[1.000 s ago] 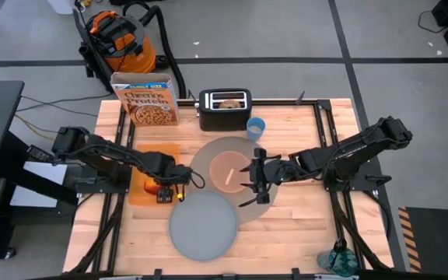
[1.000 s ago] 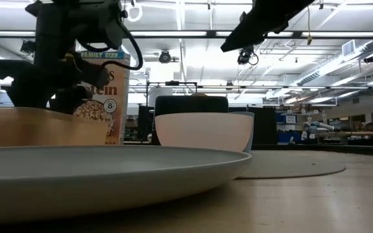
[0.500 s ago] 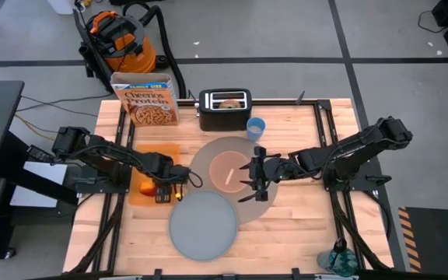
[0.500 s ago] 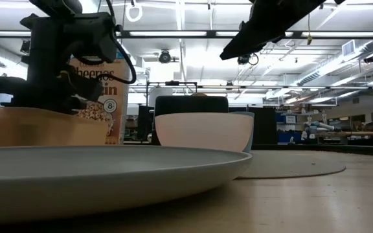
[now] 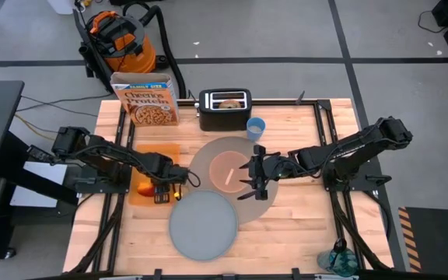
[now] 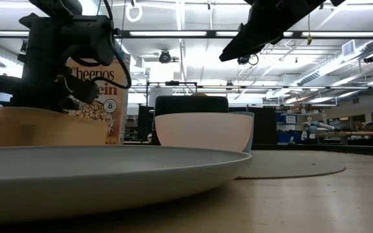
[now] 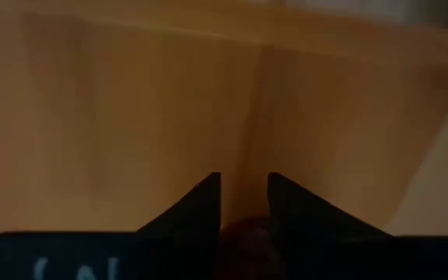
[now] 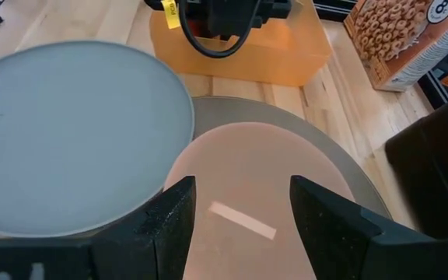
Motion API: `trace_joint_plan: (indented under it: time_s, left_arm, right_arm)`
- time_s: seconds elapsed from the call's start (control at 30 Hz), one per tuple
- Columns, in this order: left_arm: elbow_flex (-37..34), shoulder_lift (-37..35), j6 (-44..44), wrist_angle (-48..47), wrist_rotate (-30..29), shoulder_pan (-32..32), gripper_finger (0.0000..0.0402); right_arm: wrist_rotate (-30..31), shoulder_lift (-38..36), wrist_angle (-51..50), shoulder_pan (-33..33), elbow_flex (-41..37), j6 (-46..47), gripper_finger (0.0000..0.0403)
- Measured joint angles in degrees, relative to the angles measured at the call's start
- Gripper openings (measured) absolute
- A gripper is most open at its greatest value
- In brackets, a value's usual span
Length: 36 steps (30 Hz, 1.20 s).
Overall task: Arrange a breakfast setting
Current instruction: Put the apple on the gray table mat to the top left of the orange bowl
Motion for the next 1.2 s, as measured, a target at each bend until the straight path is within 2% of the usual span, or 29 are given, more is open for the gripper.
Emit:
trace_joint_plan:
  time_s: [0.3, 0.57, 0.7, 0.83, 0.87, 0.97, 1.2]
  left_arm:
    - [0.8, 0.0, 0.0, -2.4, 1.2, 0.0, 0.0014]
    - [9.5, -0.6, 1.4, -11.0, 1.5, -1.5, 0.0007]
    - [15.1, -1.2, 1.5, -18.6, 1.4, -2.4, 0.0006]
    - [20.3, -3.9, 1.2, -22.9, -3.4, -3.0, 0.0005]
    - [21.3, -4.9, 1.3, -22.2, -5.2, -3.1, 0.0005]
    - [21.3, -9.3, 4.6, -12.4, -9.3, -2.7, 0.0005]
    - [12.0, -14.6, 17.7, 21.7, -9.9, 2.7, 0.0006]
  right_arm:
    - [0.0, 0.0, 0.0, 0.0, 0.0, -0.4, 0.0216]
    - [-1.1, 0.0, 0.0, 0.0, 0.0, -0.4, 0.0216]
    - [-1.7, 0.0, 0.0, 0.0, 0.0, -0.4, 0.0216]
    - [-1.7, 0.0, -0.3, 0.0, 0.0, -0.4, 0.0216]
    - [-1.7, 0.0, -0.3, 0.0, 0.0, -0.4, 0.0216]
    - [-1.7, 0.0, -0.3, 0.0, 0.0, -0.4, 0.0216]
    - [-1.6, 0.0, -1.5, 0.3, 0.0, 0.4, 0.0216]
